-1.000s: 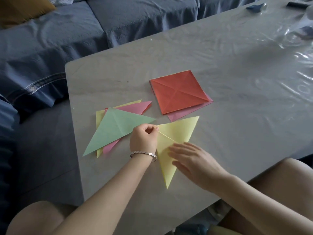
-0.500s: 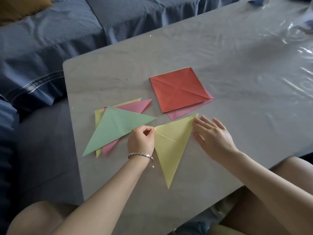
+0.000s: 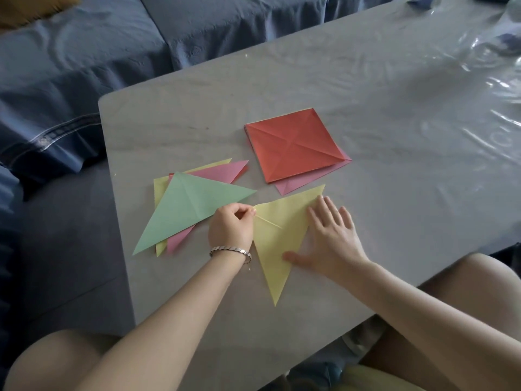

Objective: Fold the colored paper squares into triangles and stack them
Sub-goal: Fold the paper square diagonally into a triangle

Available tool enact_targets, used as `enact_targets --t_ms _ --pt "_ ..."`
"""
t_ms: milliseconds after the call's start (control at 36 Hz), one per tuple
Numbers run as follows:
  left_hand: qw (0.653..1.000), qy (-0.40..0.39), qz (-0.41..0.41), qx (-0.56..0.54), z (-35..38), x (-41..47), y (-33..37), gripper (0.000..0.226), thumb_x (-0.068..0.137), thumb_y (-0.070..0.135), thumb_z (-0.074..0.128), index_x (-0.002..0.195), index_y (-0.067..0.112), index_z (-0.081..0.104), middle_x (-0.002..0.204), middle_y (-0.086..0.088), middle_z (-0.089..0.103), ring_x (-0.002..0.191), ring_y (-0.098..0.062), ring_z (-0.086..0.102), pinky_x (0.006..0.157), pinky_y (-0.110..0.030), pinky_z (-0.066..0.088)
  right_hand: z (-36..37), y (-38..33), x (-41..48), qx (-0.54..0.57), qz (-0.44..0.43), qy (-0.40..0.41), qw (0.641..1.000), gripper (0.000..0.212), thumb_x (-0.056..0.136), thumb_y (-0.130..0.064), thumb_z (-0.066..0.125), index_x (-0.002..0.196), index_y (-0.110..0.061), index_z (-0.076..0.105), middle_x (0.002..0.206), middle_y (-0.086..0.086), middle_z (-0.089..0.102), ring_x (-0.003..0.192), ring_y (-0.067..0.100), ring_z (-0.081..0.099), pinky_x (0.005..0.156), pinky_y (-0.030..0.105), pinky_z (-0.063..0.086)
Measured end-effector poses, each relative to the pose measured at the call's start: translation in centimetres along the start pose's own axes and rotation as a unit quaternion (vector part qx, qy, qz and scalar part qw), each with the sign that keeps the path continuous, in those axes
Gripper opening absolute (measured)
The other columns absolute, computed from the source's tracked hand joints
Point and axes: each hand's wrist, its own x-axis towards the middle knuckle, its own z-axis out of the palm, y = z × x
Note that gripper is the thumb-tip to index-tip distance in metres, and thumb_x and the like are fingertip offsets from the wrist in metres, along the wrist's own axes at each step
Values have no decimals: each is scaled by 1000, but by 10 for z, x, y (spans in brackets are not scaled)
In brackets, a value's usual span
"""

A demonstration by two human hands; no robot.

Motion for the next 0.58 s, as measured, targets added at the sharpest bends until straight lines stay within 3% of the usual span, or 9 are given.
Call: enact_targets --t_ms 83,139,306,361,417,472,528,583 --pt "1000 0 2 2 1 0 0 8 82 17 65 78 13 70 81 -2 70 72 -18 59 64 -23 42 12 -12 -16 -20 -36 5 999 119 50 -86 25 128 -1 51 139 25 40 132 37 37 106 50 26" --pt "1000 1 3 4 1 0 -1 8 82 16 65 77 13 70 82 -2 70 73 -19 60 64 -23 42 17 -18 -24 -18 -48 -7 999 115 50 -87 25 117 0 62 127 27 53 120 38 51 102 50 35" --pt "1000 -4 3 5 1 1 -1 8 82 17 64 77 14 70 82 -1 69 75 -19 61 65 -24 43 21 -29 -37 -44 -107 4 993 117 47 -89 23 115 -4 64 125 24 56 118 36 53 102 48 32" --pt "1000 -7 4 2 1 1 0 8 83 17 64 76 16 68 80 0 68 74 -19 60 64 -23 42 17 -26 -33 -40 -145 30 988 114 47 -91 23 117 -10 64 125 19 57 118 33 54 103 48 37" --pt "1000 -15 8 -13 0 0 0 10 82 15 64 72 17 66 77 1 66 72 -17 59 64 -22 41 5 -21 -21 8 -188 62 980 97 53 -86 32 113 -17 65 122 11 61 114 29 57 99 48 34" --pt "999 -24 19 -36 -5 1 2 12 82 12 64 71 16 64 72 2 63 69 -15 58 62 -21 41 -12 -13 -1 108 -199 120 967 69 64 -71 48 104 -18 68 115 5 65 106 24 61 100 38 36" --pt "998 -33 34 -49 -12 3 3 12 82 10 64 71 16 64 70 5 62 67 -13 57 59 -18 42 -27 -3 25 167 -161 174 957 46 74 -50 59 100 -14 69 111 6 65 101 25 61 93 33 42" --pt "996 -40 56 -49 -22 6 4 13 82 9 64 72 16 64 67 9 60 63 -8 56 57 -9 40 -38 10 53 171 -109 179 963 38 80 -31 67 110 -8 66 121 9 61 112 27 57 94 34 41"
